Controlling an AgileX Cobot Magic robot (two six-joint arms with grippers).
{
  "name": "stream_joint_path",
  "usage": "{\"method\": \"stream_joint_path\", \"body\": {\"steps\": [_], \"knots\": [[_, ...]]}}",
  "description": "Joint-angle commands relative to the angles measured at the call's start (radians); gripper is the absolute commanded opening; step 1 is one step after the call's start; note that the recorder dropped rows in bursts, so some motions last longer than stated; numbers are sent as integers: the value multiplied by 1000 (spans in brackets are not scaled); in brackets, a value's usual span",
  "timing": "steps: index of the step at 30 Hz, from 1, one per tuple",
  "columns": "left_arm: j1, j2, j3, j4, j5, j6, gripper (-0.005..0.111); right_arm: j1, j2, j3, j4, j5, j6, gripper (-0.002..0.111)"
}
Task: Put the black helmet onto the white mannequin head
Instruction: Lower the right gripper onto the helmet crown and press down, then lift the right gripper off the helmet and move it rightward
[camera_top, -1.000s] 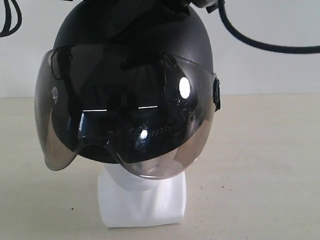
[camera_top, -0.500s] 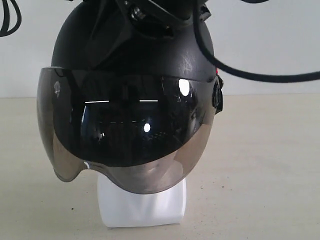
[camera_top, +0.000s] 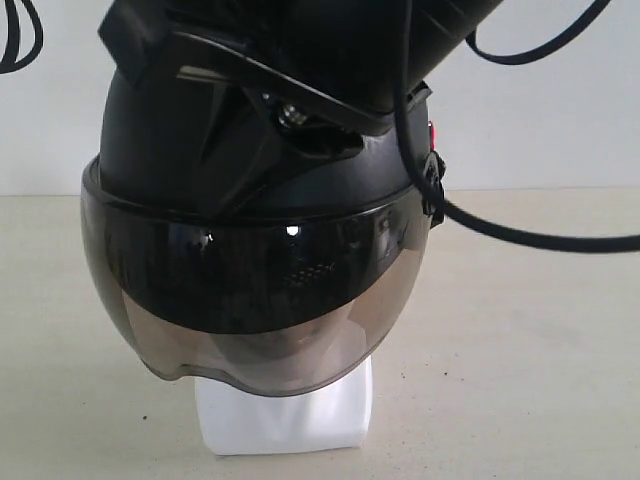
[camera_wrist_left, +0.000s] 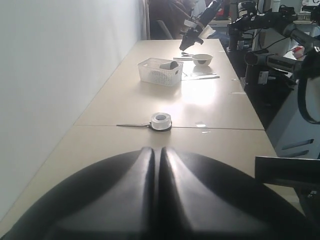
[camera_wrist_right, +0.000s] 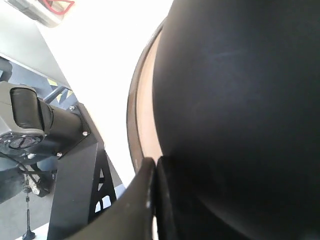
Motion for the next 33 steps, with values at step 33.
{"method": "stream_joint_path", "body": {"steps": [33], "knots": [[-9, 5, -2, 35, 10, -9, 5, -2, -147, -121, -214, 40, 21, 0]]}}
